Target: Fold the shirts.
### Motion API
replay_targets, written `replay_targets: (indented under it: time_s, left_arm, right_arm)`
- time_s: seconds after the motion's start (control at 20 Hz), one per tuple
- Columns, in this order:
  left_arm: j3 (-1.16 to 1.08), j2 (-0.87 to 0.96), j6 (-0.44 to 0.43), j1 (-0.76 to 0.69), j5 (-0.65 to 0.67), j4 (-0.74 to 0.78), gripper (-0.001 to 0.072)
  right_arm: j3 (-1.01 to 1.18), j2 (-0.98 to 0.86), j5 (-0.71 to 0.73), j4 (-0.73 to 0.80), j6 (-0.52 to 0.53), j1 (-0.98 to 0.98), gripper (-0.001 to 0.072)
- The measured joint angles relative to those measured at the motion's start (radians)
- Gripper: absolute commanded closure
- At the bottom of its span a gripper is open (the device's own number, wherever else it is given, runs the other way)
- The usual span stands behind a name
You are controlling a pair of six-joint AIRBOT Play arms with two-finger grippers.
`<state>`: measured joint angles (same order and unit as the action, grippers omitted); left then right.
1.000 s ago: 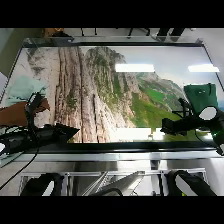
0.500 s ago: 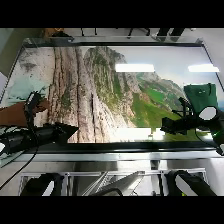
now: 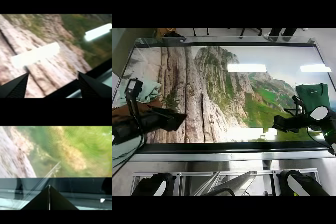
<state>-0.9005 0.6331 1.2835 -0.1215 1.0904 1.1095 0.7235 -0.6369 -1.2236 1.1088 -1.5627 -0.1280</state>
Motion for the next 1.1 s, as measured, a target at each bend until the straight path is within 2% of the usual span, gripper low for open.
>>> replay_targets:
  time_s: [0.2, 0.3, 0.35, 0.45, 0.7, 0.95, 1.0, 1.05, 1.1]
  left_arm:
    - [-0.189, 0.22, 0.028, 0.042, -0.077, 0.421, 0.0024]
    - [-0.292, 0.373, 0.037, 0.106, -0.129, 0.556, 0.0024]
    - [-0.346, 0.458, 0.038, 0.145, -0.151, 0.599, 0.0023]
    - [-0.457, 0.641, 0.04, 0.222, -0.171, 0.66, 0.0023]
    - [-0.684, 1.024, 0.024, 0.312, -0.198, 0.732, 0.0024]
    - [-0.836, 1.257, 0.017, 0.322, -0.155, 0.752, 0.0025]
    - [-0.855, 1.29, 0.017, 0.323, -0.135, 0.753, 0.0048]
    - [-0.869, 1.314, 0.017, 0.323, -0.119, 0.754, 0.0179]
    - [-0.879, 1.334, 0.017, 0.324, -0.101, 0.756, 0.0428]
  right_arm:
    - [0.0, 0.0, 0.013, -0.007, 0.0, 0.0, 0.069]
    - [0.0, -0.005, 0.018, -0.008, 0.0, 0.0, 0.0682]
    - [0.0, -0.009, 0.018, -0.008, 0.0, 0.0, 0.0641]
    - [0.0, -0.019, 0.021, -0.01, 0.0, 0.0, 0.0237]
    - [0.0, -0.049, 0.022, -0.01, 0.002, 0.0, 0.023]
    - [0.0, -0.064, 0.022, -0.01, 0.013, 0.0, 0.0231]
    - [0.0, -0.068, 0.023, -0.01, 0.013, 0.0, 0.023]
    - [0.0, -0.07, 0.023, -0.01, 0.014, 0.0, 0.0231]
    - [0.0, -0.073, 0.023, -0.01, 0.016, 0.0, 0.023]
